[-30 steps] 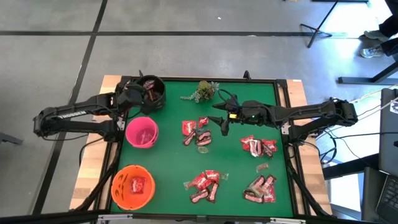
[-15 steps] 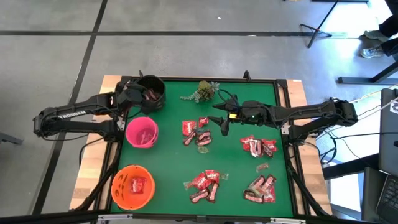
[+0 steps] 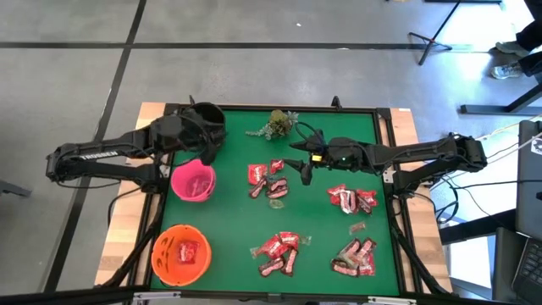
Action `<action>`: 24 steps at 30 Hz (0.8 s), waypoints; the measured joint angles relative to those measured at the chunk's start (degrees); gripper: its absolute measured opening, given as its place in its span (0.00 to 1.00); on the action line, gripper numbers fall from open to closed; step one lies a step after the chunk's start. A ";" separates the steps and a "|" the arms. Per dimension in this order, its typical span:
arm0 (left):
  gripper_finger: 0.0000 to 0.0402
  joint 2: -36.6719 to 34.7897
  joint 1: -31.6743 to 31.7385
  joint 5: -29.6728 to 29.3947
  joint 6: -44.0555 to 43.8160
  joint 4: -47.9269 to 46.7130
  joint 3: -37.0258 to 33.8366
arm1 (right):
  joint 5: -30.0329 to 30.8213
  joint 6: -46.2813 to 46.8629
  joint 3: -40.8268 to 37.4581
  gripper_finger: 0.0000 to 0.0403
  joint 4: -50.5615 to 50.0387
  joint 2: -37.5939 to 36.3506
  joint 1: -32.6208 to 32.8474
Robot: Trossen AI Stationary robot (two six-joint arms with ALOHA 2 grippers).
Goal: Sort candy
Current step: Put the green gummy into the pink bucket
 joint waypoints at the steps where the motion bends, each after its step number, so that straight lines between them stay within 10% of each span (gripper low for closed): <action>1: 0.33 0.43 -0.54 0.85 0.00 0.66 0.00 | -0.22 0.02 -0.02 0.71 -0.06 0.20 0.01; 24: 0.33 5.32 -12.43 4.73 9.21 13.19 0.00 | -4.80 2.99 -0.07 0.71 -1.42 10.23 0.47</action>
